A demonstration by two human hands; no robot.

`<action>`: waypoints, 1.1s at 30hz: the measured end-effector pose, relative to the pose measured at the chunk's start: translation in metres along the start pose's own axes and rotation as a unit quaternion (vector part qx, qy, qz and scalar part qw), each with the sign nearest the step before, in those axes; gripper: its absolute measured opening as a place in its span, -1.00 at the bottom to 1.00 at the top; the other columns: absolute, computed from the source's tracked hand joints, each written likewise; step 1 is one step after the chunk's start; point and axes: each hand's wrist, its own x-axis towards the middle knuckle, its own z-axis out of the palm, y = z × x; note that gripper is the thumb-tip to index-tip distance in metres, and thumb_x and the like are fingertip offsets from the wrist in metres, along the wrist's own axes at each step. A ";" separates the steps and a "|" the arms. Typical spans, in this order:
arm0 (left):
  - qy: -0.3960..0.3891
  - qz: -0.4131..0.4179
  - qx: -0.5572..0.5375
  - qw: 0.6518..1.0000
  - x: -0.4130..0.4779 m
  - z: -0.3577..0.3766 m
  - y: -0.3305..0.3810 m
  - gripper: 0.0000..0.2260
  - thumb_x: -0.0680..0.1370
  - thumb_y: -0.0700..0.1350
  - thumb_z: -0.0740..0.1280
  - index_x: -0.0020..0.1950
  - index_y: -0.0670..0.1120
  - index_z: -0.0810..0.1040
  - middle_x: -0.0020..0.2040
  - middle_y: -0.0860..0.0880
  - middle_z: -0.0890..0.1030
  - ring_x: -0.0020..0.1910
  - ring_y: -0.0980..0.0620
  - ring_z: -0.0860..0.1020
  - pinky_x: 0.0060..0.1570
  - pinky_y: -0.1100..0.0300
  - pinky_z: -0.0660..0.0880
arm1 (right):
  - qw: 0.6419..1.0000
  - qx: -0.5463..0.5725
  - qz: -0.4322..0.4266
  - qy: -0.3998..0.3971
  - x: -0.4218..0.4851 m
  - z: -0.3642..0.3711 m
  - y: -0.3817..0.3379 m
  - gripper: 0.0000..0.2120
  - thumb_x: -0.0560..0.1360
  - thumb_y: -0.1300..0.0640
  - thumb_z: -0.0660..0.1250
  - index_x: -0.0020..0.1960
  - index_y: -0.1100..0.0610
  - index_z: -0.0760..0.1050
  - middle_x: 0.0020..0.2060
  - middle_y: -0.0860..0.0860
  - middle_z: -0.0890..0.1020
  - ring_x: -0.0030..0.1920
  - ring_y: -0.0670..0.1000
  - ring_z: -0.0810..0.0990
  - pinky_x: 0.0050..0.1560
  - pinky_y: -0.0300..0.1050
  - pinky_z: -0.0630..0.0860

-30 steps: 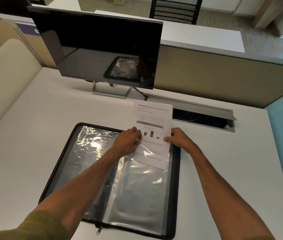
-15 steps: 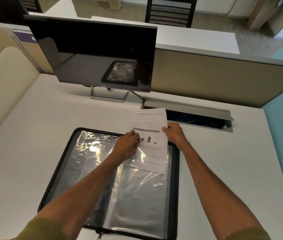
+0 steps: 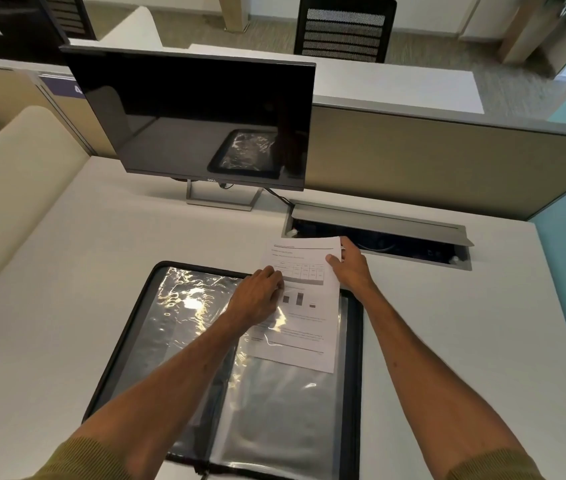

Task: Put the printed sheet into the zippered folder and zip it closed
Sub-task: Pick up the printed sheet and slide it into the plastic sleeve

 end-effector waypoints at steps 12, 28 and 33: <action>0.005 -0.005 0.006 1.000 0.001 0.003 0.005 -0.81 0.75 -0.07 0.26 0.30 -0.09 0.57 0.27 -0.04 0.60 0.21 -0.03 0.61 0.21 0.05 0.61 | 0.984 -0.112 -0.073 -0.120 0.001 -0.008 0.002 -0.63 0.66 0.16 0.39 0.46 0.02 0.54 0.52 0.00 0.49 0.49 0.07 0.48 0.37 -0.04 0.54; 0.018 -0.026 -0.002 0.999 0.000 0.003 0.007 -0.77 0.75 -0.03 0.32 0.36 -0.07 0.59 0.47 -0.04 0.48 0.33 -0.03 0.59 0.33 0.05 0.62 | 0.921 -0.321 -0.129 -0.177 -0.009 0.012 -0.009 -0.81 0.55 0.20 0.49 0.15 0.09 0.75 0.11 0.01 0.74 0.19 0.03 0.62 0.40 0.17 0.53; 0.032 -0.026 0.009 0.999 -0.001 0.004 0.007 -0.76 0.75 -0.03 0.30 0.37 -0.08 0.59 0.44 -0.04 0.51 0.34 -0.04 0.59 0.35 0.04 0.60 | 0.899 -0.369 -0.167 -0.168 -0.015 0.022 -0.009 -0.86 0.57 0.18 0.48 0.11 0.04 0.72 0.18 0.00 0.62 0.27 0.05 0.50 0.37 0.08 0.49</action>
